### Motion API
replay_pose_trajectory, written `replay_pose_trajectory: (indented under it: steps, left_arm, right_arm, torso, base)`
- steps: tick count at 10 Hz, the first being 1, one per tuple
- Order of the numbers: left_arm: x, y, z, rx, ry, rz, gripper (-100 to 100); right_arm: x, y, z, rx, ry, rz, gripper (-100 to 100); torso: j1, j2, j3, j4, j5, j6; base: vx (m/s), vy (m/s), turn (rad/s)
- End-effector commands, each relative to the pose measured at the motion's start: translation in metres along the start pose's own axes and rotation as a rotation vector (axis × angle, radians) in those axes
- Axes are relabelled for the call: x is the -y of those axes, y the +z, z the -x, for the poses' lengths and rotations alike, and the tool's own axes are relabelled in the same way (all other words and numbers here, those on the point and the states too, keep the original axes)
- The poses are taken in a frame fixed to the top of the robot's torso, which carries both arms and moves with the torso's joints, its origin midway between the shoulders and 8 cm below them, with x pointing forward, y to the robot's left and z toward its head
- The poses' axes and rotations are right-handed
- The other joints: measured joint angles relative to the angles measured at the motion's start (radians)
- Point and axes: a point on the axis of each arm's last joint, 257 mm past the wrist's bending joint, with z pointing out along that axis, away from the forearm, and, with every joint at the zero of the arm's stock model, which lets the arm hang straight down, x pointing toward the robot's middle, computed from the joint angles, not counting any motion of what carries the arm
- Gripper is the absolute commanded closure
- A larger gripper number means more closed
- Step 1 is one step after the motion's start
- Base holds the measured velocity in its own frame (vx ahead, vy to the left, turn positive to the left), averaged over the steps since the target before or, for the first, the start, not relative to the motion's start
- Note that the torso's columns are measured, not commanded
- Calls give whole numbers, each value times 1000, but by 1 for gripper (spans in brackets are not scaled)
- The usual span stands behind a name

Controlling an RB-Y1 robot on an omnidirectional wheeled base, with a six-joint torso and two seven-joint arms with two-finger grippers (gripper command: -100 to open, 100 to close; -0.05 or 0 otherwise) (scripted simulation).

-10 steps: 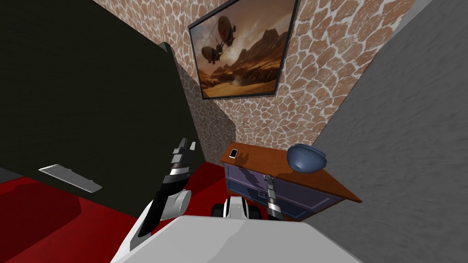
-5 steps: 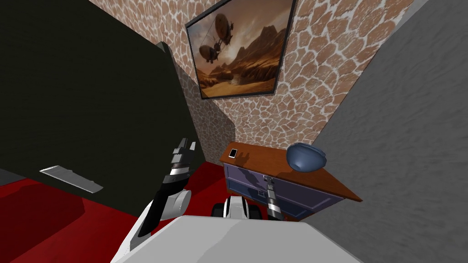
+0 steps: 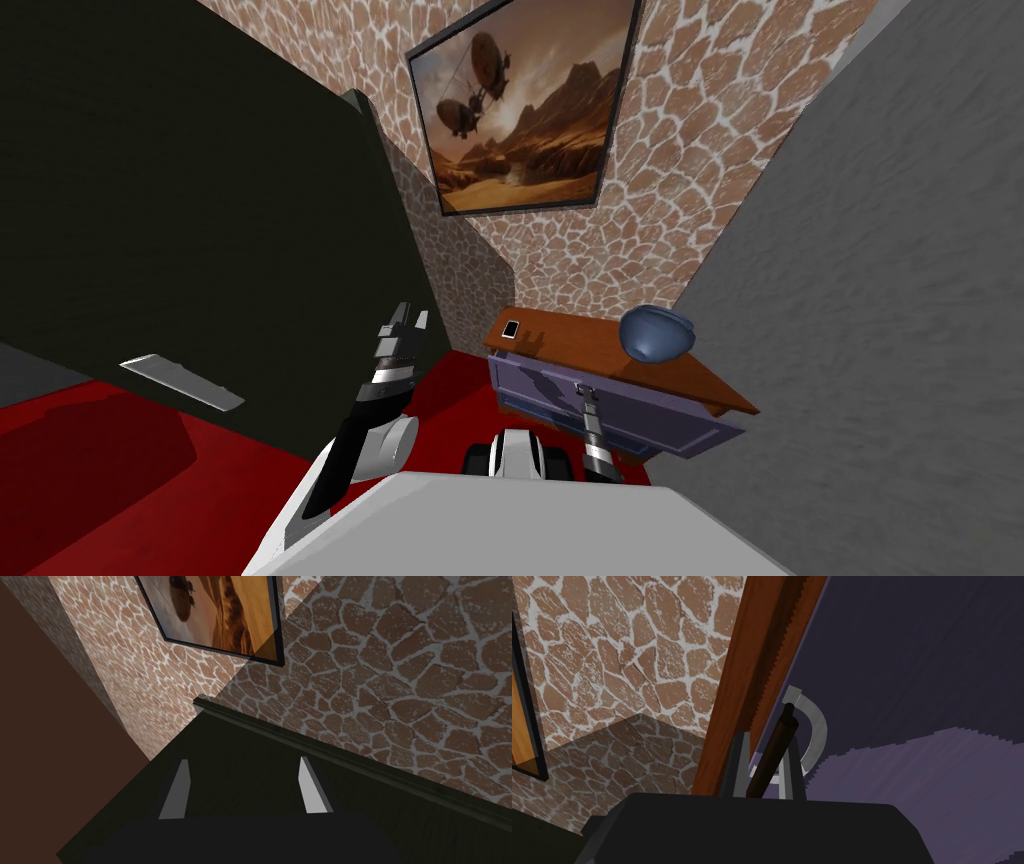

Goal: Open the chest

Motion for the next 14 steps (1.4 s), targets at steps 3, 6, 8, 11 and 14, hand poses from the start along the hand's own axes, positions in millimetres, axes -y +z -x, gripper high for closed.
replay_pose_trajectory:
  steps: [3, 6, 8, 11, 14]
  left_arm:
    - [0, 0, 0, 0, 0, 0, 0]
    - [0, 0, 0, 0, 0, 0, 0]
    - [0, 0, 0, 0, 0, 0, 0]
    - [0, 0, 0, 0, 0, 0, 0]
    - [0, 0, 0, 0, 0, 0, 0]
  right_arm:
    - [6, 7, 6, 10, 3, -4, 100]
    - [17, 5, 17, 21, 10, -25, 100]
    - [18, 17, 30, 33, 10, -3, -100]
    - [27, 33, 42, 41, 14, 0, -100]
    - [44, 56, 59, 53, 21, -2, -100]
  torso:
    - [1, -5, -4, 1, 3, 1]
    - [0, 0, 0, 1, 1, 1]
    - [0, 0, -1, 2, 2, 1]
    - [-11, -19, -10, -10, -6, 1]
    - [-7, -8, -3, -6, -5, 1]
  base:
    - [-115, 23, -16]
    - [-163, 24, -54]
    - [-156, 7, -51]
    - [-50, -33, -29]
    - [-68, -48, -40]
